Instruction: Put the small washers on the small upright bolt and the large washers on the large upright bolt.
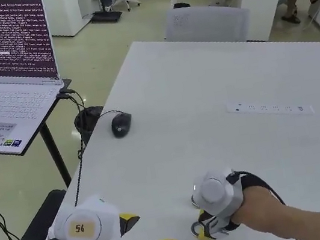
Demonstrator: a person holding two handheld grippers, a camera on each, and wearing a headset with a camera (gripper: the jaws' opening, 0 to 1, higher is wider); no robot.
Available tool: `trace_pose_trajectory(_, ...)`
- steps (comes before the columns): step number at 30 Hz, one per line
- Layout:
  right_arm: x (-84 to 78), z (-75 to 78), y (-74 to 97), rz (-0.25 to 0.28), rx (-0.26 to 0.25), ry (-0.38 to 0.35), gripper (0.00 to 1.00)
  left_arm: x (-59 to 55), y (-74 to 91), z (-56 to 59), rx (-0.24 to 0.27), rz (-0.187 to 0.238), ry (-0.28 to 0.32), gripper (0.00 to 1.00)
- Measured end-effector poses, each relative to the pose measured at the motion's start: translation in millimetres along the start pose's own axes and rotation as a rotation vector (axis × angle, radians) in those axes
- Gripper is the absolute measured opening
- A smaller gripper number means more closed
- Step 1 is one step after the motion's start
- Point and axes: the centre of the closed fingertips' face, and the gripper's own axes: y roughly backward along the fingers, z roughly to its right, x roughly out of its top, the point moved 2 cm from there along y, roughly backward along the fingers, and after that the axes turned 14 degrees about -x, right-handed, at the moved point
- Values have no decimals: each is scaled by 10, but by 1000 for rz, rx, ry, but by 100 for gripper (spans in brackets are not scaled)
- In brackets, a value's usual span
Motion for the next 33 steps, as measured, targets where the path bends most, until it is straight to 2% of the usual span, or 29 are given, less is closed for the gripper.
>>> trace_pose_trajectory(3, -13, -5, -3, -27, 42, 100, 26, 10, 0, 6, -1, 1, -2, 56)
trace_pose_trajectory(5, -12, -5, 1, -36, 52, 142, 26, 17, -3, 12, -2, 1, -4, 56)
trace_pose_trajectory(12, -19, 4, 8, -35, 47, 143, 24, 20, -4, 17, 0, 4, -4, 56)
trace_pose_trajectory(16, -30, -8, 15, -4, 26, 108, 22, 5, -10, 25, -2, 1, -2, 56)
trace_pose_trajectory(17, -41, -11, 20, -3, 27, 96, 16, 3, -10, 26, -3, 0, -3, 56)
trace_pose_trajectory(18, -131, -10, 28, -32, 44, 179, 2, 4, -10, 26, -3, 0, -3, 56)
trace_pose_trajectory(19, -29, 61, 18, 28, -2, 154, 2, 9, -9, 27, -4, 0, -2, 56)
trace_pose_trajectory(20, -49, -20, 53, 22, 22, 92, 2, 13, -7, 25, -3, 0, -4, 56)
trace_pose_trajectory(22, -61, -43, 47, 20, 10, 95, 3, 17, -4, 16, -3, 0, -4, 56)
trace_pose_trajectory(24, -66, -48, 40, 8, 14, 63, 5, 12, -3, -5, -1, -4, -7, 56)
trace_pose_trajectory(25, -70, -24, 33, 5, -6, 58, 7, 12, 5, -14, 1, -3, -6, 56)
trace_pose_trajectory(27, -67, -25, 46, -4, -12, 38, 9, 3, 39, -51, 12, 6, 5, 56)
trace_pose_trajectory(33, -51, -59, 31, 10, 3, 13, 14, -122, 188, -144, 48, 0, 28, 56)
